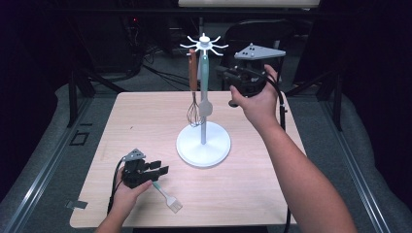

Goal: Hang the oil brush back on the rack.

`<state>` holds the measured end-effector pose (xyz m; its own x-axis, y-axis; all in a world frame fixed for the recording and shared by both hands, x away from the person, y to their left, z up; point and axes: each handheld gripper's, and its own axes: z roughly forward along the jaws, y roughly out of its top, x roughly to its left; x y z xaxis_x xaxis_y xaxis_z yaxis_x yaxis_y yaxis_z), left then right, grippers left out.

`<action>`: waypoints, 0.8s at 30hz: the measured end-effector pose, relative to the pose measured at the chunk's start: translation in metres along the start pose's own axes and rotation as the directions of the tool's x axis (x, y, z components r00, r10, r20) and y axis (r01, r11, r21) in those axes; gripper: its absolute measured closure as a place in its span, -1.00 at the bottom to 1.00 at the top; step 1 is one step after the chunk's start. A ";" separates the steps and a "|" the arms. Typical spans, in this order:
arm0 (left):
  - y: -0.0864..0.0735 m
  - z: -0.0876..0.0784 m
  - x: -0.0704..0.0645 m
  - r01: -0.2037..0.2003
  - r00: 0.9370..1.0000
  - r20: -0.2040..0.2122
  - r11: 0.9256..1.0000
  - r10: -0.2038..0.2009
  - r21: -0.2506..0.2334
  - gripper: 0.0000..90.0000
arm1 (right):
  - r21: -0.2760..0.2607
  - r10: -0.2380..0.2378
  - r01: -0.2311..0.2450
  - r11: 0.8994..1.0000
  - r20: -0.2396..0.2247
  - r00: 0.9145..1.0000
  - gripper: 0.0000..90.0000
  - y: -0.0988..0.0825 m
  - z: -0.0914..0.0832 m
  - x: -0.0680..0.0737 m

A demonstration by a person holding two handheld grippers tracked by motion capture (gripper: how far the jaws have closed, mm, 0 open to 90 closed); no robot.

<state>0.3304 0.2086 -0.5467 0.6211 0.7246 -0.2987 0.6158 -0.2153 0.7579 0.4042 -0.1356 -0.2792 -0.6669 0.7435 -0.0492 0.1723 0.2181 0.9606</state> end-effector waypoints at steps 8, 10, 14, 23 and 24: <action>0.000 -0.003 0.004 0.014 1.000 -0.005 1.000 -0.014 -0.012 0.18 | -0.052 0.025 -0.023 0.998 0.039 0.999 1.00 0.011 -0.001 -0.007; 0.000 -0.003 0.004 0.017 1.000 -0.003 1.000 -0.017 -0.018 0.18 | -0.064 0.033 -0.030 0.998 0.046 0.998 1.00 0.013 -0.002 -0.009; 0.001 -0.004 0.004 0.014 1.000 0.003 1.000 -0.014 -0.005 0.18 | -0.071 0.032 -0.028 0.997 0.057 0.998 1.00 0.016 -0.004 -0.012; 0.000 -0.003 0.004 0.019 1.000 0.000 1.000 -0.019 -0.017 0.18 | -0.084 0.021 -0.016 0.996 0.050 0.999 1.00 0.020 -0.008 -0.008; 0.000 -0.003 0.005 0.019 1.000 0.000 1.000 -0.019 -0.017 0.18 | -0.086 0.021 -0.016 0.996 0.047 0.999 1.00 0.021 -0.009 -0.007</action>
<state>0.3320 0.2136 -0.5462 0.6096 0.7282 -0.3131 0.6190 -0.1905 0.7620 0.4058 -0.1417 -0.2568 -0.6281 0.7770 -0.0423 0.1205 0.1509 0.9812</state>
